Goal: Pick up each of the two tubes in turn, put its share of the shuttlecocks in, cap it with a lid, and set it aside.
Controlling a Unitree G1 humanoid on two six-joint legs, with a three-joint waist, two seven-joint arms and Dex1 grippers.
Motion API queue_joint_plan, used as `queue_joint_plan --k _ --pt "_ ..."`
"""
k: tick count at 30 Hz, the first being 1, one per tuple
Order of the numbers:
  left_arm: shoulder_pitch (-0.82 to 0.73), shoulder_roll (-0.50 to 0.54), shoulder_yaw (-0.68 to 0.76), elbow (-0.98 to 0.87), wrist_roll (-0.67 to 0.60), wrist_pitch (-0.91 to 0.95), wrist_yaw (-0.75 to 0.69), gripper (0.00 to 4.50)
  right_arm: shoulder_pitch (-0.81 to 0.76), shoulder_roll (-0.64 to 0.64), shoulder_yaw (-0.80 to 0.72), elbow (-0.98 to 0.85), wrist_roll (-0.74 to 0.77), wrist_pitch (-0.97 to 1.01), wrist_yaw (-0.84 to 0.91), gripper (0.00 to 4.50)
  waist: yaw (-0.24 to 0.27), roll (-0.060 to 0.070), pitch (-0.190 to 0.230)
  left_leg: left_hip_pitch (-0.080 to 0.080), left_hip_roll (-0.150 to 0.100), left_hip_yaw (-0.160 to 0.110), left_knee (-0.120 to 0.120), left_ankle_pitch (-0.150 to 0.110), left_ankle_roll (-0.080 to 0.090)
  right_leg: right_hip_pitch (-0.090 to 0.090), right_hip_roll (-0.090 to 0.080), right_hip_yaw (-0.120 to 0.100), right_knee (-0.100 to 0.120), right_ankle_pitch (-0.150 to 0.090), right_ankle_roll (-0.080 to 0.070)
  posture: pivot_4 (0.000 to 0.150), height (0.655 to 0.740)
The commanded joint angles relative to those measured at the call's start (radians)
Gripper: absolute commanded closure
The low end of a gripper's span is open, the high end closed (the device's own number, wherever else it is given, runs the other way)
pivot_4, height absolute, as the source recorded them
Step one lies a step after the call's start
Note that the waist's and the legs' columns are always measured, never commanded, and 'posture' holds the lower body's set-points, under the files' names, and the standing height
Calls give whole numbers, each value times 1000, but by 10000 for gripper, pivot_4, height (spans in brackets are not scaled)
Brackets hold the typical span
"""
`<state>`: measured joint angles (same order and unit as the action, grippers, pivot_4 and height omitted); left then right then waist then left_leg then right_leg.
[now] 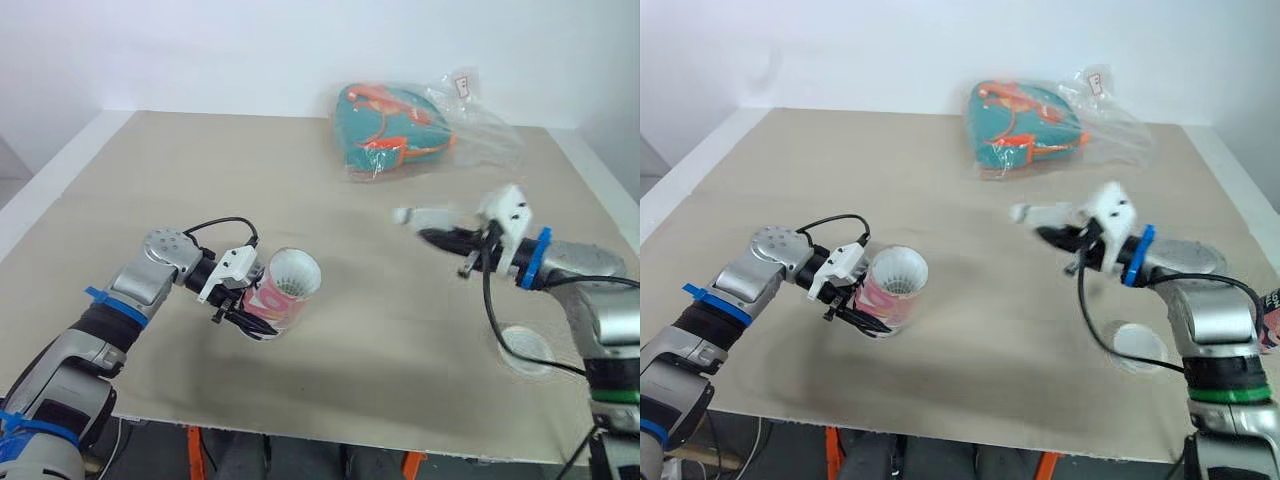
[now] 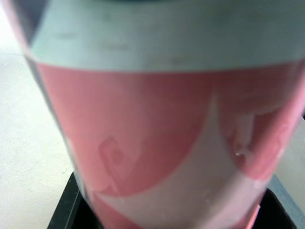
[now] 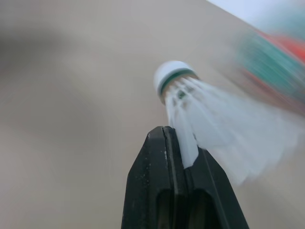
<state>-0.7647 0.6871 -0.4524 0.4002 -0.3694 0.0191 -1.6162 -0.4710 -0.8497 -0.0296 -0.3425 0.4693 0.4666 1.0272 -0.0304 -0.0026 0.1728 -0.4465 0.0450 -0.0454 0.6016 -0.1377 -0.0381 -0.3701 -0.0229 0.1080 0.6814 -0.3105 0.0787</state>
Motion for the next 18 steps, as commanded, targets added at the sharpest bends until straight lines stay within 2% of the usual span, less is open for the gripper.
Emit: queue_joint_plan --k 1,6,16,17,18 --pt "-7 -13 -21 4 17 0 2 23227 -89 -35 46 -146 21 39 34 44570 1 -1 0 0 0 0 0 0 0 0 0 0 0 1 0 1500 7400" --pt "-14 -22 -23 19 19 -10 2 23227 -237 -54 139 -168 -20 29 105 44570 3 -6 1 0 0 2 1 1 -2 -1 -2 1 -1 0 -4 1500 7400" --pt "-5 -29 -7 17 27 -2 2 23227 -375 -34 323 -101 -177 -26 216 44570 10 -6 1 0 0 1 0 1 -2 -2 -1 -1 -1 1 -1 1500 7400" --pt "-4 -29 -4 16 28 -2 2 23227 -392 -24 327 -91 -175 -16 219 41634 10 -6 1 0 0 1 0 1 -2 -2 -1 -1 -1 1 -1 1500 7400" --pt "-2 -30 -2 14 28 -3 2 23227 -407 -16 327 -85 -166 -4 223 41634 10 -6 1 0 0 1 0 1 -2 -1 -1 -1 -1 1 -1 1500 7400"
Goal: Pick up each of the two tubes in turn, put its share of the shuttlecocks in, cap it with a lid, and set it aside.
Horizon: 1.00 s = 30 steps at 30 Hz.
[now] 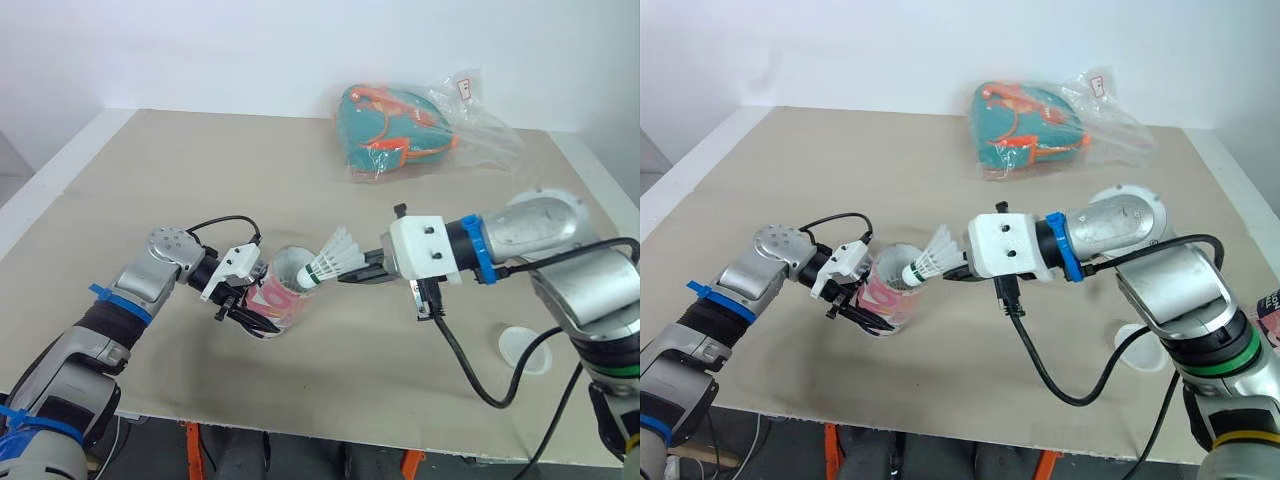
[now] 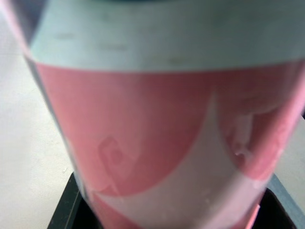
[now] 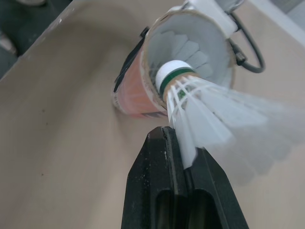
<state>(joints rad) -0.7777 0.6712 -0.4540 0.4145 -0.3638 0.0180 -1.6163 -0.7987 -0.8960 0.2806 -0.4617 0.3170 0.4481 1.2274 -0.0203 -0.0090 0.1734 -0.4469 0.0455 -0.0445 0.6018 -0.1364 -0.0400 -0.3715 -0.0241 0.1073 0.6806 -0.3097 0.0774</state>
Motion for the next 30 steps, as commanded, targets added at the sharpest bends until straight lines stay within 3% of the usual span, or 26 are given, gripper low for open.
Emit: queue_joint_plan --k 1,6,8,13,22,25,27,28,29,30 --pt "12 -15 1 -1 24 -2 2 23227 -90 36 14 38 -6 23 28 37393 0 0 0 0 0 0 0 0 0 0 0 0 0 0 0 1500 7400" --pt "16 -20 6 0 27 -13 2 23227 -117 51 -41 20 91 92 62 16197 1 0 0 0 0 0 0 0 0 0 0 0 0 0 0 1500 7400" --pt "15 -21 5 2 27 -15 2 23227 -122 53 -60 14 122 119 60 10258 1 0 0 0 0 0 0 0 0 0 0 0 0 0 0 1500 7400" --pt "3 -53 17 23 26 -47 2 23227 -106 41 -115 36 160 134 52 10258 3 0 0 0 0 0 1 0 0 0 0 -1 0 1 1 1500 7400" --pt "-47 -234 150 48 -9 -102 13 23227 -92 49 -207 109 279 242 31 10258 -7 -5 3 -9 1 -2 1 2 -2 -8 2 -1 1 5 -5 1500 7400" --pt "-19 -266 123 91 46 -140 11 23227 -133 46 -230 117 324 271 43 21830 -15 -3 3 -11 1 -2 -2 1 -1 -12 3 -1 3 5 -7 1500 7400" --pt "-2 -292 123 108 57 -144 19 23227 -145 34 -213 111 321 273 59 32483 -18 -2 3 -11 2 -2 -2 1 0 -12 3 -1 3 4 -8 1500 7400" --pt "4 -307 126 115 58 -139 24 23227 -150 28 -202 110 317 275 67 35280 -18 -2 3 -11 2 -2 -2 0 1 -12 3 -1 3 4 -8 1500 7400" --pt "9 -320 128 118 61 -133 29 23227 -154 23 -192 109 313 273 76 42536 -18 -3 3 -11 2 -2 -2 0 1 -12 3 -2 3 4 -8 1500 7400" --pt "13 -331 128 121 64 -126 29 23227 -159 18 -183 110 308 272 84 44298 -18 -3 3 -12 2 -2 -1 0 1 -12 3 -3 2 4 -8 1500 7400"
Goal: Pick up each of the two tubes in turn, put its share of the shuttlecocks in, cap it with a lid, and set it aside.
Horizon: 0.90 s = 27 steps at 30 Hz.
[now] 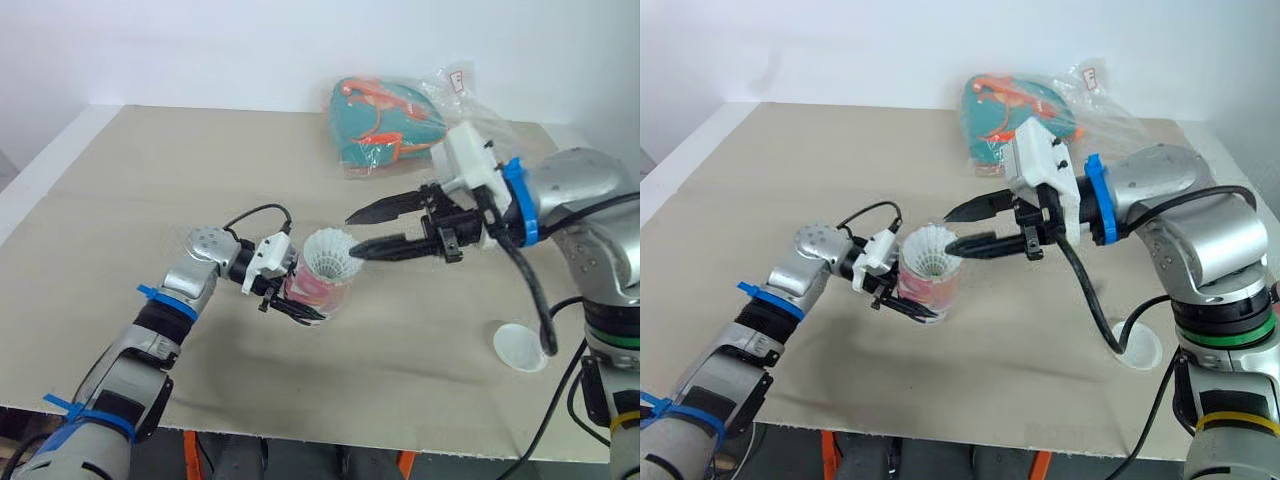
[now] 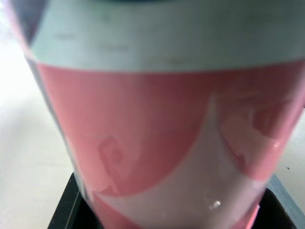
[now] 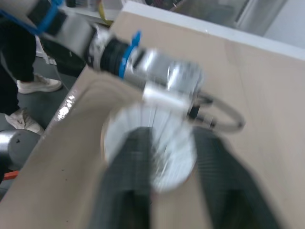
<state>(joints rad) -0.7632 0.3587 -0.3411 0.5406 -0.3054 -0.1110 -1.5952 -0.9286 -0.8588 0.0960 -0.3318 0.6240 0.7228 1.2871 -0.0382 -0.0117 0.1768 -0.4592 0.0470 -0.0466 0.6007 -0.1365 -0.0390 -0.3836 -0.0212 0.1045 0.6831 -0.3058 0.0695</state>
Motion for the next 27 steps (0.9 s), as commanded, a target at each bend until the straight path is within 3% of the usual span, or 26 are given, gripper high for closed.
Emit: queue_joint_plan --k 1,16,27 --pt "2 -29 14 -3 9 9 9 23227 -35 -23 14 -18 -6 -4 32 44298 0 0 0 -1 0 0 0 0 0 -1 0 0 0 0 0 1500 7400" --pt "7 -119 16 64 63 10 26 23227 -175 -8 406 103 -372 -224 272 44298 7 1 0 0 -1 -1 3 1 -2 1 -1 -1 0 1 2 1500 7400" --pt "0 -138 49 81 75 15 46 23227 -285 73 693 223 -430 -396 327 44298 17 2 -1 1 -1 -10 3 5 -9 6 -1 -10 0 1 2 1500 7400"
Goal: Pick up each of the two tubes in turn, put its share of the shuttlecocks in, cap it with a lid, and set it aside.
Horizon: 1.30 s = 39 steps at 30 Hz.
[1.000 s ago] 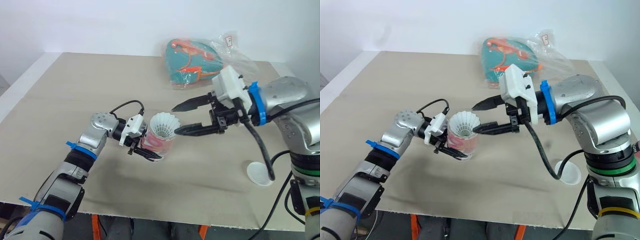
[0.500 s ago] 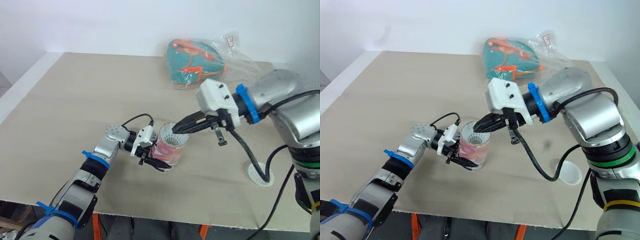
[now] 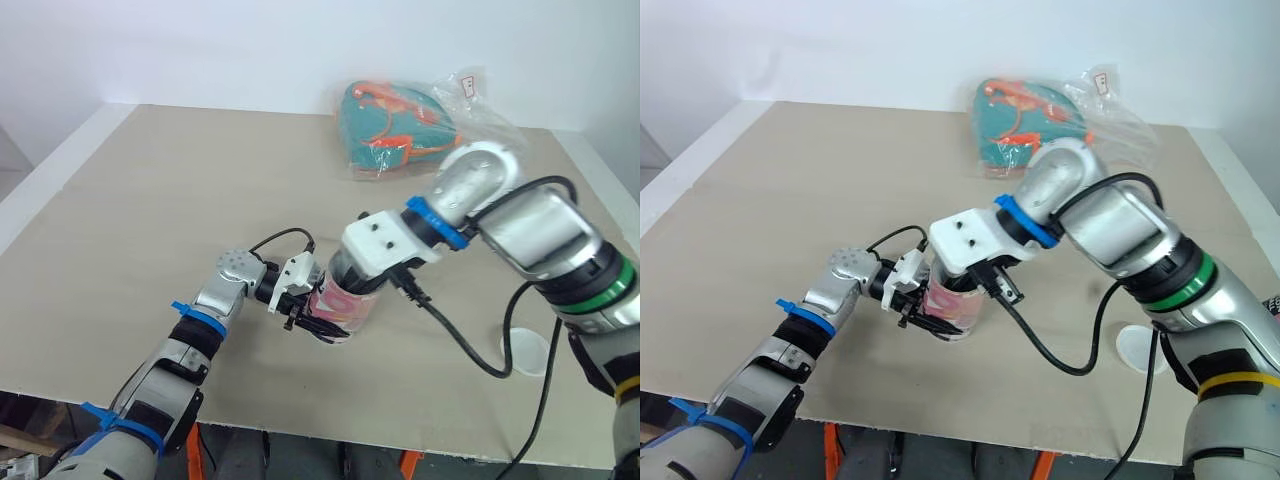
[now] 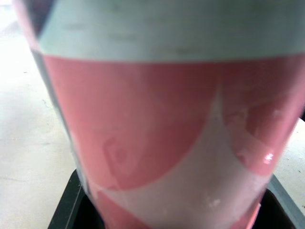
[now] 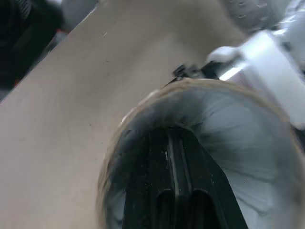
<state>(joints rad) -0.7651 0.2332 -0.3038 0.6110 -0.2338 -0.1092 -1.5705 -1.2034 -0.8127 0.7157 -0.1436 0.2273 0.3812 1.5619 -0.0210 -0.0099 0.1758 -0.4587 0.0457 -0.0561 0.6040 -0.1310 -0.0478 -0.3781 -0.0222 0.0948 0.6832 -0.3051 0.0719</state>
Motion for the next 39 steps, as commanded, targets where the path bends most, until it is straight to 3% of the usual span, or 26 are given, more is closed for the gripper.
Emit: queue_joint_plan --k 1,4,7,11,23,30,33,36,39 --pt "3 -14 14 10 2 15 24 23227 -16 35 90 50 -47 -73 52 44298 -2 0 0 0 0 0 0 0 0 0 0 0 0 0 0 1500 7400" --pt "6 -15 23 2 -1 27 30 23227 -22 69 129 131 -146 -175 52 44298 -5 0 -1 6 1 0 0 0 0 5 1 0 0 -1 1 1500 7400" --pt "12 -13 31 -11 -1 39 35 23227 -31 95 128 168 -151 -196 52 44298 -12 -1 -2 13 2 0 -2 1 0 9 2 0 0 -1 2 1500 7400" --pt "19 -7 35 -18 -1 42 36 23227 -86 96 65 200 -23 -130 53 44298 -20 -1 -2 19 3 0 -3 2 0 10 3 0 0 0 -1 1500 7400" --pt "-7 -28 36 24 11 23 29 23227 -158 -103 9 85 274 -2 53 44298 -15 0 0 6 1 -1 -5 1 1 4 2 2 0 2 -4 1500 7400" --pt "-8 -44 36 29 15 8 35 23227 -25 -189 -308 82 304 103 -34 44298 -11 0 1 4 0 -2 -4 2 1 3 1 0 -1 2 -4 1500 7400" --pt "6 -43 38 22 16 0 38 23227 113 -292 -481 7 370 173 -57 44298 -8 0 1 4 -1 -2 -4 2 1 3 1 0 -1 1 -3 1500 7400" --pt "19 -39 37 15 16 0 34 23227 311 -406 -633 -84 398 215 -75 36825 -1 0 1 3 -1 -3 -5 1 1 3 0 -1 -2 1 -3 1500 7400" --pt "22 -40 36 13 14 5 29 23227 535 -472 -772 -135 373 234 -135 24922 -2 1 1 4 -2 -1 -5 1 2 3 0 1 -2 0 -3 1500 7400"
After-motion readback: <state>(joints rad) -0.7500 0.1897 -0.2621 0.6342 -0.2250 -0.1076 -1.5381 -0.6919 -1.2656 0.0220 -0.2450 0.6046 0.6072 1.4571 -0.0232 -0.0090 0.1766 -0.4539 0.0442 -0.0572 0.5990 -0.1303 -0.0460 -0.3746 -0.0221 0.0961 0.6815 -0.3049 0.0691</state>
